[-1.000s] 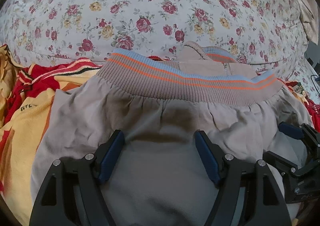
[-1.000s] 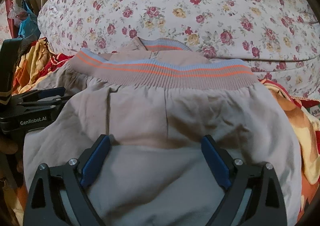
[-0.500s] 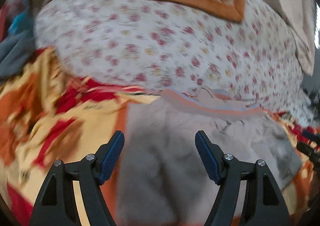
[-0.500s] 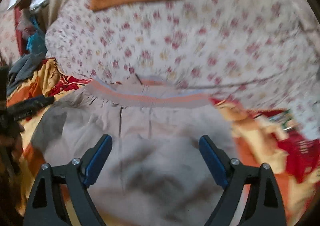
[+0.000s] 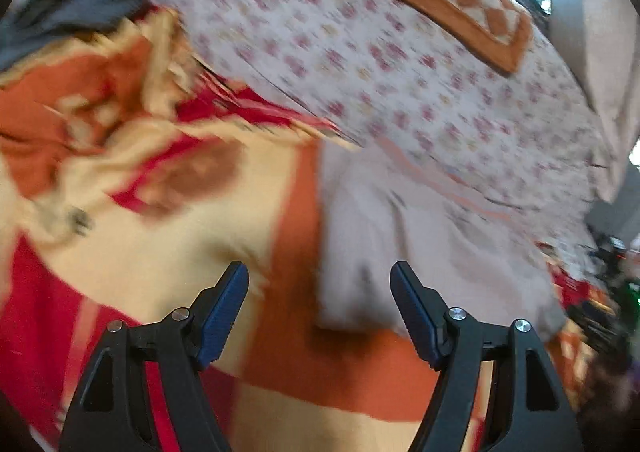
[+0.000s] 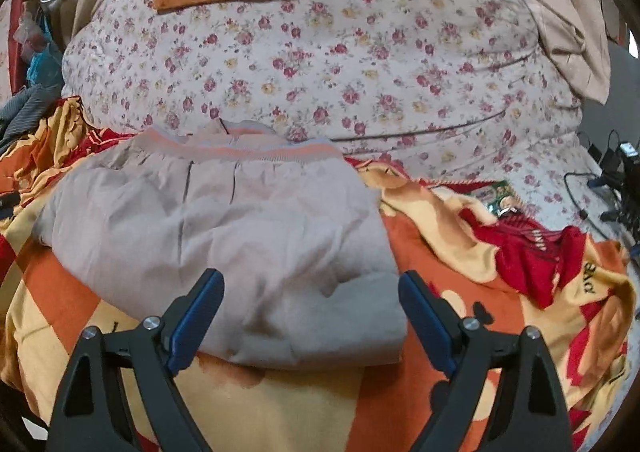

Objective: Fold large clothes

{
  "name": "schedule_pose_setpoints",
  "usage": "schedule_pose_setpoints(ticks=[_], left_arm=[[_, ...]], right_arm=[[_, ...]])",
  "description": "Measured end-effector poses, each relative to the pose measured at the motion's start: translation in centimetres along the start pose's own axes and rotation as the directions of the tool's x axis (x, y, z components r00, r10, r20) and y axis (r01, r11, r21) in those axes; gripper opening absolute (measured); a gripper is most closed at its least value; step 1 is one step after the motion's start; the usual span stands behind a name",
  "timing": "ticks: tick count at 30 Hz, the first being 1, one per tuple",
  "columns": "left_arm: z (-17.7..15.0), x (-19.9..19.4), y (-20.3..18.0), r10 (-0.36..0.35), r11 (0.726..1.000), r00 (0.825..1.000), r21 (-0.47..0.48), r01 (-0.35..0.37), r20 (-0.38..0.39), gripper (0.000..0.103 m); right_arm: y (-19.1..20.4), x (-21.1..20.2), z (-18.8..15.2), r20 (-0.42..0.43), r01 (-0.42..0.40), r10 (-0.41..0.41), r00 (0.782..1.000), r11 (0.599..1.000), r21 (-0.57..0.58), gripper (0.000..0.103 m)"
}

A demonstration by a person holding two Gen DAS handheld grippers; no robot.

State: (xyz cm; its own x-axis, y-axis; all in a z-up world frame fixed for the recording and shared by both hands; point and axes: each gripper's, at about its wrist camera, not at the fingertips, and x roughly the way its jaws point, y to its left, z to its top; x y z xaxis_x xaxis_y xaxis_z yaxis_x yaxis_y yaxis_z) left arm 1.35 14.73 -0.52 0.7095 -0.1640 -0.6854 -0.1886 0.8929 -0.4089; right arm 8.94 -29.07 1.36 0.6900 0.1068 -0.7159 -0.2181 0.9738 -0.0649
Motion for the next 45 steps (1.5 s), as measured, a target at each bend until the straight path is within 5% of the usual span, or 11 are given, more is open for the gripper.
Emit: schedule_pose_setpoints(ticks=[6,12,14,16,18,20,23,29,34,40,45], left_arm=[[-0.9,3.9,-1.2,-0.040,0.999,0.989,0.008,0.041,-0.140,0.061],[-1.8,4.7,-2.3,-0.023,0.997,0.986,0.063,0.034,-0.166,0.059],[-1.5,4.6,-1.8,-0.014,0.999,0.988,0.046,0.021,-0.151,0.042],[-1.2,4.7,-1.3,0.018,0.999,0.988,0.046,-0.011,-0.153,0.004],[-0.9,4.1,-0.8,0.008,0.999,0.990,0.050,-0.001,-0.144,0.000],[-0.3,2.5,-0.4,0.025,0.998,0.997,0.066,-0.020,-0.079,0.000],[0.3,1.7,0.9,0.150,0.987,0.988,0.052,-0.149,-0.019,0.000],[0.6,0.8,2.6,0.019,0.998,1.000,-0.059,-0.020,-0.022,0.008],[0.7,-0.7,2.2,-0.053,0.995,0.998,-0.083,0.054,0.019,0.042],[0.0,0.4,3.7,-0.108,0.975,0.991,-0.205,0.091,-0.076,0.043],[-1.0,2.1,1.8,-0.185,0.970,0.970,-0.185,0.156,-0.155,0.043]], right_arm=[[1.8,3.6,-0.9,-0.146,0.026,-0.034,0.989,0.998,-0.060,0.092],[3.6,5.2,-1.7,-0.201,0.012,-0.037,0.979,0.992,-0.124,0.092],[3.9,5.5,-1.5,-0.204,0.014,-0.040,0.978,0.992,-0.128,0.092],[3.9,5.5,-1.6,-0.206,0.014,-0.039,0.978,0.992,-0.122,0.092],[3.7,5.5,-1.6,-0.205,0.009,-0.033,0.978,0.993,-0.116,0.092],[3.6,5.5,-1.7,-0.206,0.006,-0.028,0.978,0.994,-0.106,0.092],[3.4,5.5,-1.6,-0.210,0.007,-0.028,0.977,0.995,-0.099,0.092],[3.4,5.6,-1.5,-0.210,0.007,-0.027,0.977,0.995,-0.098,0.092],[3.4,5.5,-1.4,-0.205,0.006,-0.025,0.978,0.996,-0.094,0.092],[3.0,4.3,-1.1,-0.160,0.006,-0.017,0.987,0.998,-0.069,0.092],[2.3,1.5,-0.9,-0.071,0.016,-0.019,0.997,0.999,-0.049,0.092]])
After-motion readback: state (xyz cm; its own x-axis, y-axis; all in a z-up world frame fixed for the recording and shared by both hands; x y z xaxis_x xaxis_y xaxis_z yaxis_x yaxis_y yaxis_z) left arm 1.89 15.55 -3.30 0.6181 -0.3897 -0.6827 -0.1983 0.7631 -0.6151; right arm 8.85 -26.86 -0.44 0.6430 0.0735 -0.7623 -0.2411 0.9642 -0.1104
